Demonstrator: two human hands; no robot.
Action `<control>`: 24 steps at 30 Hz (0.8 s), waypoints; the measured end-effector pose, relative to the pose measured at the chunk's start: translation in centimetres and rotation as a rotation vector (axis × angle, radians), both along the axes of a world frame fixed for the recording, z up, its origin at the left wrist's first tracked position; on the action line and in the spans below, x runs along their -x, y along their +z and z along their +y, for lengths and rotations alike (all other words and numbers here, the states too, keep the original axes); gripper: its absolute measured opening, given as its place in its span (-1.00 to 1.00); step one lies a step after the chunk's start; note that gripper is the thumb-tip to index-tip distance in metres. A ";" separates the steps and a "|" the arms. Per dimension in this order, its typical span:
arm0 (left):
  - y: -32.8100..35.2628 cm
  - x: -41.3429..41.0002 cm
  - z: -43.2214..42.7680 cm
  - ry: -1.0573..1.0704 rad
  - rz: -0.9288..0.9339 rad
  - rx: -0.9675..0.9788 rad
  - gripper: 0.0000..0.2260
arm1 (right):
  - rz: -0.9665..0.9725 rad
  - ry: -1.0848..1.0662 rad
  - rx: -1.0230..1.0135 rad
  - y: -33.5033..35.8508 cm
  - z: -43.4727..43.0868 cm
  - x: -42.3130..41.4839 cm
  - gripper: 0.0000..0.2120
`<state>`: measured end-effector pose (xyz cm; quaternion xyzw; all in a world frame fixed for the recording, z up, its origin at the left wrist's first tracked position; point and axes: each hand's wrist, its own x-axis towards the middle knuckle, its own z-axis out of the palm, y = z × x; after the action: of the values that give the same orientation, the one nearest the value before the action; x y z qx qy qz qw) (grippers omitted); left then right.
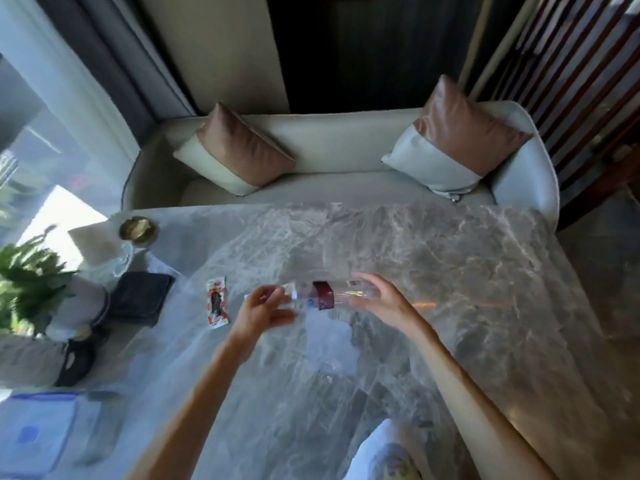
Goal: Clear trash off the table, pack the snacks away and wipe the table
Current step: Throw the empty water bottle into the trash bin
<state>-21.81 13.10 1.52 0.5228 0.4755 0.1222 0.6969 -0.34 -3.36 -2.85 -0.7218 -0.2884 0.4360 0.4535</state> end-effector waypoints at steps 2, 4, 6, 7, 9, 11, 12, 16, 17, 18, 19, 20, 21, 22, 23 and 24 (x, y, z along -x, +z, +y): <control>1.1 5.8 0.1 0.078 -0.017 0.056 -0.85 | 0.141 0.038 -0.045 2.2 1.1 4.2 -0.44; 2.2 11.9 0.3 0.157 -0.034 0.078 -0.79 | 0.287 0.072 -0.077 3.7 2.7 9.0 -0.51; 2.9 18.6 0.4 0.257 -0.027 0.091 -0.74 | 0.313 0.134 -0.078 4.9 4.9 14.5 -0.60; 3.2 22.0 0.6 0.312 -0.022 0.094 -0.71 | 0.295 0.171 -0.074 5.4 6.1 17.4 -0.61; 3.3 29.0 1.0 0.403 -0.041 0.078 -0.69 | 0.271 0.261 -0.090 6.0 8.9 23.0 -0.59; 3.6 35.8 0.9 0.503 -0.040 0.004 -0.70 | 0.277 0.346 -0.107 6.1 11.6 29.0 -0.61; 3.9 39.2 0.7 0.572 -0.014 -0.057 -0.70 | 0.275 0.395 -0.110 6.2 12.9 32.2 -0.61; 5.5 50.6 -1.0 0.882 0.121 -0.281 -0.69 | 0.261 0.597 -0.123 7.3 17.3 45.1 -0.56; 6.0 53.0 -1.6 0.945 0.138 -0.310 -0.70 | 0.268 0.640 -0.125 7.6 18.1 48.1 -0.57; 6.5 55.2 -2.1 1.003 0.152 -0.327 -0.71 | 0.272 0.681 -0.126 7.8 18.9 50.8 -0.58; 6.9 57.2 -2.7 1.055 0.164 -0.334 -0.72 | 0.270 0.724 -0.123 8.1 19.7 53.3 -0.59; 7.1 59.0 -3.2 1.099 0.175 -0.337 -0.72 | 0.265 0.768 -0.116 8.3 20.4 55.5 -0.59; 7.2 60.5 -3.8 1.139 0.186 -0.342 -0.72 | 0.262 0.812 -0.107 8.5 21.1 57.4 -0.59; 7.1 61.8 -4.3 1.181 0.197 -0.347 -0.72 | 0.265 0.857 -0.096 8.6 21.7 59.1 -0.59; 7.0 62.9 -4.8 1.224 0.208 -0.350 -0.73 | 0.272 0.902 -0.085 8.7 22.4 60.7 -0.57; 6.8 63.8 -5.2 1.267 0.216 -0.354 -0.74 | 0.275 0.947 -0.076 8.9 23.1 62.1 -0.56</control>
<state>-85.59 7.87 8.33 0.2581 0.7308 0.5310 0.3425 -62.42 19.69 6.00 -0.4301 -0.5379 0.6747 0.2656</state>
